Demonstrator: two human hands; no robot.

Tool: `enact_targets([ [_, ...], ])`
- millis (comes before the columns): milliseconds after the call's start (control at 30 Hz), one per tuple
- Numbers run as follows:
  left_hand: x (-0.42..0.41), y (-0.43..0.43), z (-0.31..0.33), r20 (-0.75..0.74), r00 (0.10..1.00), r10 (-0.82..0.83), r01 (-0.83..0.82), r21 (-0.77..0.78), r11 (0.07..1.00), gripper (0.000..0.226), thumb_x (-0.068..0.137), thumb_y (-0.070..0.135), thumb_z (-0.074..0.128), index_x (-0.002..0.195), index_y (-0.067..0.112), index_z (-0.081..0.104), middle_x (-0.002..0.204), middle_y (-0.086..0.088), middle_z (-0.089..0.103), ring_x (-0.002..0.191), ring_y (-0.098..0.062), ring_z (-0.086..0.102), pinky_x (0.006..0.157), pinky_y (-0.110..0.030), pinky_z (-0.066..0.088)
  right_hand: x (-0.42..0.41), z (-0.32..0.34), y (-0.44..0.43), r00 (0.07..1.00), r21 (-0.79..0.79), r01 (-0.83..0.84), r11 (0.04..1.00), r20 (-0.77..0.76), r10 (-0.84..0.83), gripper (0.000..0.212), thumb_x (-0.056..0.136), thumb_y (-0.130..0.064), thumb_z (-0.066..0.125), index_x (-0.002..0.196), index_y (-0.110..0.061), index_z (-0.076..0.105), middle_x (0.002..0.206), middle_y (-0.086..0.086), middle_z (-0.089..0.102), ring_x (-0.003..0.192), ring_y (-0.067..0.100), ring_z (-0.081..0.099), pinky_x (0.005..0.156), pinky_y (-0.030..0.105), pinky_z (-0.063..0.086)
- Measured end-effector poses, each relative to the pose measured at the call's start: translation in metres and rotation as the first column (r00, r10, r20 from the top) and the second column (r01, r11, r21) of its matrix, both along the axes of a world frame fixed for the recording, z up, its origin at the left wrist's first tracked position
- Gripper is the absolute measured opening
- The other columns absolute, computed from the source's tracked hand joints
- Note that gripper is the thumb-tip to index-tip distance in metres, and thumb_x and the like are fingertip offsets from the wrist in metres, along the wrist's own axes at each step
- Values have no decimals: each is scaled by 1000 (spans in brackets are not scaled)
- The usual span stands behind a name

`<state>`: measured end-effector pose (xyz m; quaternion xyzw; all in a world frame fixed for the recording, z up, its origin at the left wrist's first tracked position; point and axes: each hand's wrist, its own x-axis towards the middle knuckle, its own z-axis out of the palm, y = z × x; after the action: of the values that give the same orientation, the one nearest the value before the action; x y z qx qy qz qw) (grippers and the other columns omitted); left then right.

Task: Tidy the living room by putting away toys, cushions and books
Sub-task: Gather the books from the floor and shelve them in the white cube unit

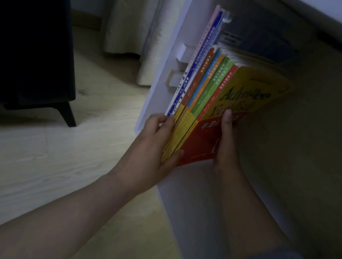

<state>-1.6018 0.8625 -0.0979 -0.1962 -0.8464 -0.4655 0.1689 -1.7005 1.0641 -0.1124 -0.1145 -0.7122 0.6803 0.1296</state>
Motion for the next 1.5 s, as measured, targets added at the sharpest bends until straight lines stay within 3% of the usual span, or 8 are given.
enact_targets([
  [133,2,3,-5,-20,1000,-10,8,-63,998,71,92,33,54,148,5,22,144,-8,24,131,-18,34,104,-31,42,-5,1,6,999,5,41,999,-8,-41,88,60,-82,65,138,-49,40,146,-16,44,134,9,42,113,47,30],
  [433,-3,7,-5,-2,1000,28,-28,-23,999,70,88,44,45,148,12,29,138,-4,31,129,-17,35,105,-32,40,-7,4,8,998,-2,-9,1000,-58,9,82,64,-79,67,135,-44,47,141,-12,51,130,12,49,110,48,36],
  [667,-1,5,-13,87,996,27,-27,0,1000,66,95,40,48,152,28,16,124,3,29,113,-14,43,90,-33,51,-11,-6,11,1000,-4,-29,1000,9,29,77,67,-79,63,136,-52,41,145,-18,45,133,9,44,113,50,29],
  [933,-2,-4,-9,153,985,76,-94,116,989,45,93,29,55,136,21,44,114,2,40,97,-13,52,84,-36,52,-4,-8,12,999,-38,18,999,36,-17,81,62,-81,66,135,-53,43,143,-22,45,134,5,42,114,46,28],
  [1200,2,-8,-7,154,983,97,-109,72,992,39,91,27,57,128,16,51,117,-2,45,103,-17,54,85,-35,51,16,-12,6,995,-30,95,995,4,-95,83,63,-81,65,136,-49,44,142,-21,47,132,5,45,113,44,32],
  [1300,10,-16,-3,163,979,119,-130,58,990,31,92,25,56,121,15,55,113,-1,47,99,-15,54,84,-35,51,57,12,-24,977,-65,196,979,-76,-200,76,73,-68,66,134,-25,52,133,-11,57,121,9,55,103,33,44],
  [1400,20,-30,-2,218,964,154,-157,-3,988,34,92,27,56,123,15,54,116,-2,48,97,-16,56,85,-35,51,93,25,-44,948,-145,260,955,-149,-280,28,90,-32,64,112,-15,58,104,-5,64,96,9,62,81,20,52],
  [1500,39,-46,2,264,943,205,-184,-102,978,36,91,28,57,123,14,54,116,-4,49,96,-19,58,84,-36,51,128,35,-67,962,-149,226,963,-121,-245,45,86,-26,68,124,-5,56,116,4,65,101,11,63,89,30,51],
])
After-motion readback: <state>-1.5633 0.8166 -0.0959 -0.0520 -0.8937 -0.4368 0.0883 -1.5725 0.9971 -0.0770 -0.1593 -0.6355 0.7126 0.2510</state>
